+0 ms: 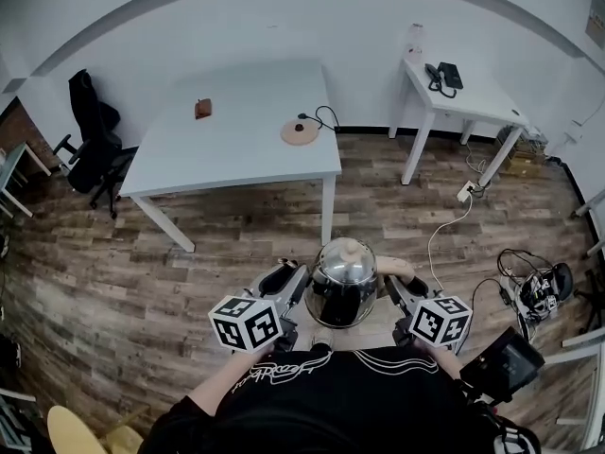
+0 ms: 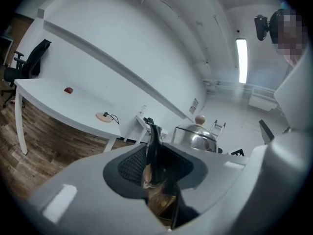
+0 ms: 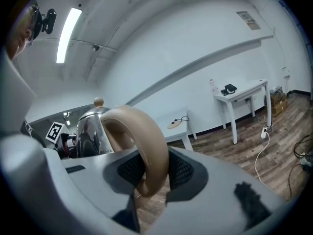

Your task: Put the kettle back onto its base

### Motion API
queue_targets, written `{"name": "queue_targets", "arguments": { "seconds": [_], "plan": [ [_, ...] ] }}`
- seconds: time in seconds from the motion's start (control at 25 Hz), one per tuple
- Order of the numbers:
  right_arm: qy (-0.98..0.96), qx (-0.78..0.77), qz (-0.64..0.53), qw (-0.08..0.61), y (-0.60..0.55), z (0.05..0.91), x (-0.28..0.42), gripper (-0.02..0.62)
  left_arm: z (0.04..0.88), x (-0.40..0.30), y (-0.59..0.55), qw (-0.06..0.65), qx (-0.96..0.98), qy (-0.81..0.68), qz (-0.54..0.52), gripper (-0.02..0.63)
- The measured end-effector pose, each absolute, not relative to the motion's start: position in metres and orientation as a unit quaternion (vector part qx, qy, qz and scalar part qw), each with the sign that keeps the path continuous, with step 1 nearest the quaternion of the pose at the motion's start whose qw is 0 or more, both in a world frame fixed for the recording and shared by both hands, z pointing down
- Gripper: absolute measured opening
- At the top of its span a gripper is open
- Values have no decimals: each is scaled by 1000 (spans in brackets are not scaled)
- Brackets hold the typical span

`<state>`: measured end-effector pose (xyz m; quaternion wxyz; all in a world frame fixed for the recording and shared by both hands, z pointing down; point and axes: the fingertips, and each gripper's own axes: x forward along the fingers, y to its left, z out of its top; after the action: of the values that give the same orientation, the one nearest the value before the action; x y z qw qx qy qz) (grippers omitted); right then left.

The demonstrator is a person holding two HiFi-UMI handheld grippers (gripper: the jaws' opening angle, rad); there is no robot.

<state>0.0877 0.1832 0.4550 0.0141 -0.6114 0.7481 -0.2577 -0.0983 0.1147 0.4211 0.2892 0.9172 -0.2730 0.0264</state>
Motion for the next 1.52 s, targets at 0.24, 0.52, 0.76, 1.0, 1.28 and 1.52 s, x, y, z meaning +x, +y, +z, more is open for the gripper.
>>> {"name": "queue_targets", "arguments": {
  "seconds": [0.24,0.52,0.76,1.0,1.28,1.52],
  "plan": [
    [757,-600,-258,14,66,455,97,115,419,-90,0,281,918,-279,21,107],
    [767,-600,-226,-1,-6,449,105,115,418,-78,-75,270,924,-269,33,107],
    [772,-592,-233,-10,-46,459,126,115,431,-57,-112,271,924,-265,55,107],
    [791,-563,-239,-33,-116,478,143,115,452,-42,-171,284,912,-286,70,107],
    [808,-529,-253,-58,-225,491,163,115,468,-23,-269,306,894,-317,80,107],
    [827,-506,-228,-87,-295,493,178,115,476,-9,-331,305,891,-326,79,106]
  ]
}}
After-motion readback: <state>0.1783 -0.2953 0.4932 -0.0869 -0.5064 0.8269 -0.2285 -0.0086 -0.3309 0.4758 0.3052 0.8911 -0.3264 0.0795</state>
